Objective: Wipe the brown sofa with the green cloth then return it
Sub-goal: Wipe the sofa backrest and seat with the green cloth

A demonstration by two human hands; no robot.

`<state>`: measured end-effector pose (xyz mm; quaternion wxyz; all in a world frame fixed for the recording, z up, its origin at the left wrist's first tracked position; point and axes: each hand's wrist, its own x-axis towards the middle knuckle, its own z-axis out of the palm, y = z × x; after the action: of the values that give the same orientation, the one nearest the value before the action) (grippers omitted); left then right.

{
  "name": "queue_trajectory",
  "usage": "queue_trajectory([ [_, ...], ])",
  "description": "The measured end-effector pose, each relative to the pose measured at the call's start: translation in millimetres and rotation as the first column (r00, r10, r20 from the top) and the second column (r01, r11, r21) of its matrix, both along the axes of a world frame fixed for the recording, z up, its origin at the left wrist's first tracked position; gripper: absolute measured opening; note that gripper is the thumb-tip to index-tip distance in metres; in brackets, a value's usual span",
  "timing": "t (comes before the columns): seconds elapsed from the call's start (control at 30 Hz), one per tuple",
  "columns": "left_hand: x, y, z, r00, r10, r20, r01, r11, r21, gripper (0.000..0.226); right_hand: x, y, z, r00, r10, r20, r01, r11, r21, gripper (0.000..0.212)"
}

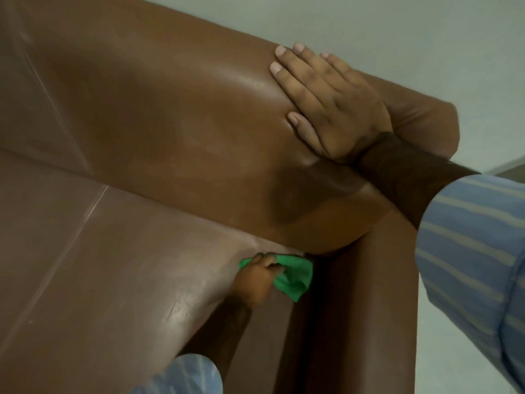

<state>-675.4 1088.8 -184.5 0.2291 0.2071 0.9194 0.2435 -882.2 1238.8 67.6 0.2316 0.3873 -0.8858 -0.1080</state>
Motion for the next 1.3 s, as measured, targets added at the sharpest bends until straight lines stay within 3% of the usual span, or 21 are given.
queue_trajectory([
  [0.03,-2,-12,0,0.999,-0.008,-0.033,0.008,1.000,-0.004,0.043,1,2,-2,1.000,-0.008,0.014,0.008,1.000,-0.011,0.064],
  [0.1,-15,-68,2,0.967,0.240,-0.084,-0.244,0.969,-0.042,0.044,2,1,-2,1.000,0.008,0.002,-0.008,1.000,-0.007,0.063],
  [0.17,-23,-142,0,0.795,0.580,-0.177,-0.596,0.801,-0.051,0.050,1,-1,1,1.000,-0.010,-0.001,0.010,1.000,0.017,0.064],
  [0.2,-23,-169,3,0.706,0.691,-0.154,-0.706,0.703,-0.087,0.052,2,-2,1,1.000,-0.019,-0.001,0.019,1.000,0.019,0.064],
  [0.3,-22,-178,3,0.567,0.821,-0.058,-0.820,0.556,-0.136,0.056,3,-3,-1,1.000,-0.024,0.001,0.024,0.999,0.037,0.063],
  [0.33,-19,-160,4,0.570,0.819,-0.069,-0.820,0.561,-0.110,0.054,2,-2,-1,1.000,-0.028,-0.004,0.029,0.999,0.046,0.064],
  [0.4,-6,-113,5,0.675,0.737,-0.036,-0.738,0.673,-0.046,0.048,0,0,0,0.999,-0.036,-0.006,0.036,0.997,0.061,0.064],
  [0.5,4,-60,15,0.899,0.383,0.212,-0.397,0.917,0.028,0.040,1,-2,-2,0.998,-0.051,-0.029,0.053,0.996,0.071,0.063],
  [0.6,-22,-78,33,0.956,0.210,0.206,-0.220,0.975,0.024,0.034,5,-3,1,0.995,-0.096,-0.002,0.096,0.992,0.081,0.063],
  [0.67,-45,-110,60,0.964,0.228,0.135,-0.220,0.973,-0.069,0.032,14,-7,4,0.988,-0.153,0.034,0.150,0.986,0.067,0.062],
  [0.77,-51,-155,107,0.987,0.154,0.034,-0.151,0.985,-0.086,0.041,39,-30,10,0.932,-0.320,0.170,0.327,0.945,-0.012,0.062],
  [0.87,-29,-190,159,0.987,0.135,-0.092,-0.147,0.979,-0.141,0.042,61,-64,39,0.763,-0.439,0.474,0.524,0.850,-0.056,0.070],
  [0.97,6,-217,216,0.967,0.165,-0.195,-0.194,0.970,-0.144,0.042,83,-90,85,0.611,-0.499,0.615,0.560,0.821,0.110,0.084],
  [1.13,70,-265,325,0.887,0.197,-0.417,-0.291,0.941,-0.173,0.039,156,-149,151,0.626,-0.451,0.636,0.421,0.882,0.211,0.089],
  [1.3,151,-327,438,0.800,0.257,-0.543,-0.417,0.888,-0.193,0.041,219,-235,224,0.698,-0.287,0.656,0.278,0.953,0.121,0.085],
])
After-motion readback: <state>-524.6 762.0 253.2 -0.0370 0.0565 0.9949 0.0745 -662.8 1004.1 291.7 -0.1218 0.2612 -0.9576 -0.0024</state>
